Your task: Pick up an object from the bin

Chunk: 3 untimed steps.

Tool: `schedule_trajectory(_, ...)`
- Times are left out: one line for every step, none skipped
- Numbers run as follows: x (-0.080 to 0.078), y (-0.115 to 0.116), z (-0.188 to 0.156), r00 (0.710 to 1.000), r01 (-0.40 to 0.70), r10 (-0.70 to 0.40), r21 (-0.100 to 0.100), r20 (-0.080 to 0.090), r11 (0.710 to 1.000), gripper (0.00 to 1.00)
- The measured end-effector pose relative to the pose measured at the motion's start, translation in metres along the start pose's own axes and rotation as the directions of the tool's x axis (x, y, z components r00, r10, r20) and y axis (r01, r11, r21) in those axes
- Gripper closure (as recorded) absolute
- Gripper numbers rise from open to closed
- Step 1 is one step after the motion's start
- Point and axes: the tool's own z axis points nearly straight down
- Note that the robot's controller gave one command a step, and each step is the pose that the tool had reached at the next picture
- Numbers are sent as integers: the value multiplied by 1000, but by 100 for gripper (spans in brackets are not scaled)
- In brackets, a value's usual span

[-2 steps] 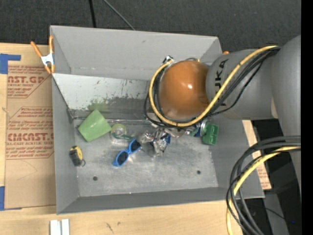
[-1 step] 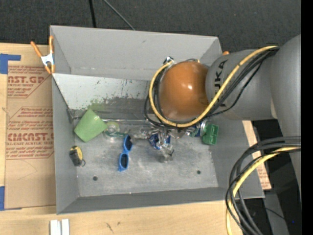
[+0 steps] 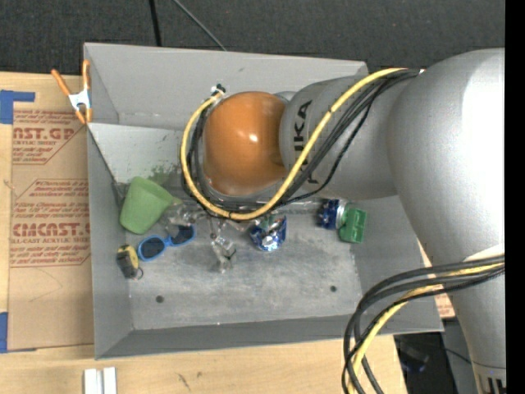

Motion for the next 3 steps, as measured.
schedule_trajectory(-47,48,15,978,-207,207,4,-18,978,0)
schedule_trajectory(-49,48,16,978,-209,209,3,-2,978,100)
schedule_trajectory(-54,74,-109,971,-240,239,6,6,971,100)
